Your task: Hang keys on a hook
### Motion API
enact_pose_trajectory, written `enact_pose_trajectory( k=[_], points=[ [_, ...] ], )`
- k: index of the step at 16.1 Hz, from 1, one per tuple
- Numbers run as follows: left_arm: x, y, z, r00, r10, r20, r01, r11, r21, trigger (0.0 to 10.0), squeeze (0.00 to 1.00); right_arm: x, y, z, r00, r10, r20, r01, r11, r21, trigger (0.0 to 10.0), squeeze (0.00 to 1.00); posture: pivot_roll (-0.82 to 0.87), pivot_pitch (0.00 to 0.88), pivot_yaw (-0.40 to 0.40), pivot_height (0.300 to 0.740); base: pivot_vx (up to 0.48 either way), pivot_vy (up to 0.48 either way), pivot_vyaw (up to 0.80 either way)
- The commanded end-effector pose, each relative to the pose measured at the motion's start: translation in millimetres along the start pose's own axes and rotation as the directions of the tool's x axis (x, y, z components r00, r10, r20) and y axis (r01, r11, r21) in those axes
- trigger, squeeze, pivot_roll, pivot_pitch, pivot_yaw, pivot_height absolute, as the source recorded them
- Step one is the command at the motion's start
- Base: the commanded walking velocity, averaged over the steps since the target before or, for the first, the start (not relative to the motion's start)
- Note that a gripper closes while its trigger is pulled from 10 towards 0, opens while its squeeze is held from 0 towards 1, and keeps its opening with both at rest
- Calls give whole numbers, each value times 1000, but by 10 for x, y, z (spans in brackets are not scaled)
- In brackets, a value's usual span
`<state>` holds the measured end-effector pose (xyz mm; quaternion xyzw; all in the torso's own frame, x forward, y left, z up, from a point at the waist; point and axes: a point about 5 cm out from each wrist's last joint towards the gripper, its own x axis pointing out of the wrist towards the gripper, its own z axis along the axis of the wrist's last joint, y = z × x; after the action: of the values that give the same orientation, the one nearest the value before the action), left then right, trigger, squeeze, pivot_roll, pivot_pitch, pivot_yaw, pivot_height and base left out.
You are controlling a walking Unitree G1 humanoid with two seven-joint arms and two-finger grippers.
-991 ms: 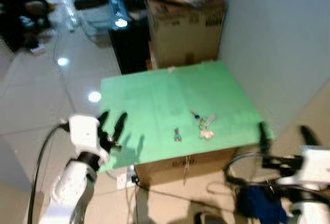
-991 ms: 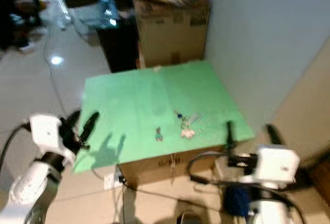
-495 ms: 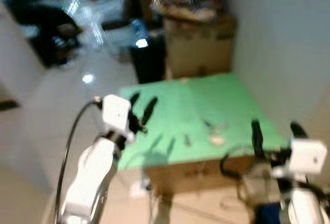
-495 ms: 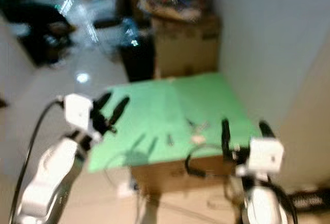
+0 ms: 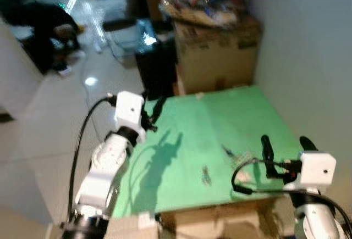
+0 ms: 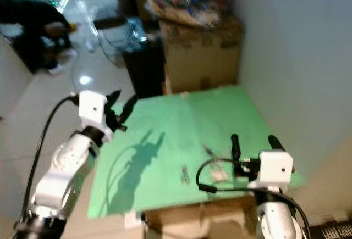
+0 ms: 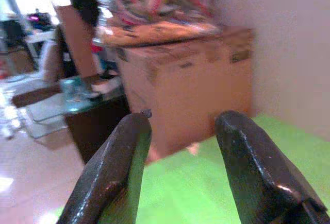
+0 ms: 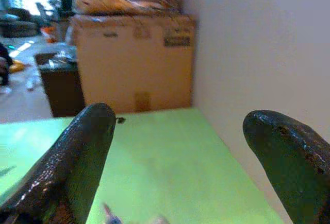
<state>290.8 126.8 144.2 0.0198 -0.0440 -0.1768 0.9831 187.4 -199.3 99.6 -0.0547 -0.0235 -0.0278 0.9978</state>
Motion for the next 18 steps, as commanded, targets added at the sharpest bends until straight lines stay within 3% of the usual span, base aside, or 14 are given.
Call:
enact_pose_trajectory(
  k=[1, 3, 5, 7, 9, 11, 13, 15, 17, 18],
  points=[
    [-27, 137, -135, 997, 20, -80, -21, 1000, -11, 10000, 0, -45, 93, -45, 1000, 24, -20, -24, 999, 23, 10000, 0, -202, 0, 121, 740, 0, 0, -569],
    [44, 117, -336, 983, -28, -184, 17, 998, -57, 10000, 0, -172, 163, -145, 997, 35, -66, -33, 999, 32, 10000, 0, -194, 11, 149, 740, 0, 0, -559],
    [25, 116, -482, 967, -38, -253, 16, 996, -89, 10000, 0, -215, 189, -208, 995, 40, -93, -37, 999, 33, 10000, 0, -204, 34, 166, 740, 0, 0, -559],
    [-92, 115, -595, 955, -60, -291, 51, 998, -40, 10000, 0, -211, 213, -271, 989, 72, -128, -69, 997, 28, 10000, 0, -210, 46, 179, 740, 0, 0, -531],
    [-42, 209, -490, 975, 31, -219, -40, 998, -38, 10000, 0, -118, 248, -299, 984, 114, -134, -112, 994, 18, 10000, 0, -200, 28, 172, 731, 0, 0, 0],
    [7, 235, -216, 993, 95, -64, -98, 994, -43, 10000, 0, 28, 226, -239, 987, 126, -99, -125, 992, 18, 10000, 0, -176, 7, 150, 731, 0, 0, 0],
    [-88, 303, -73, 985, 170, -15, -171, 983, -67, 10000, 0, 172, 197, -265, 987, 121, -111, -118, 993, 27, 10000, 0, -135, 3, 123, 731, 0, 0, 0],
    [-453, 423, -12, 973, 228, -23, -228, 973, -36, 10000, 0, 322, 264, -427, 969, 168, -179, -163, 986, 45, 10000, 0, -32, 60, 82, 731, 0, 0, 0],
    [-635, 467, 40, 978, 203, -54, -204, 979, -1, 10000, 0, 432, 360, -608, 950, 203, -239, -176, 976, 129, 10000, 0, 53, 101, 61, 731, 0, 0, 0],
    [-653, 412, 137, 993, 111, -49, -111, 994, -1, 10000, 0, 486, 423, -679, 943, 206, -261, -168, 972, 161, 10000, 0, 86, 117, 54, 731, 0, 0, 0]
  ],
)
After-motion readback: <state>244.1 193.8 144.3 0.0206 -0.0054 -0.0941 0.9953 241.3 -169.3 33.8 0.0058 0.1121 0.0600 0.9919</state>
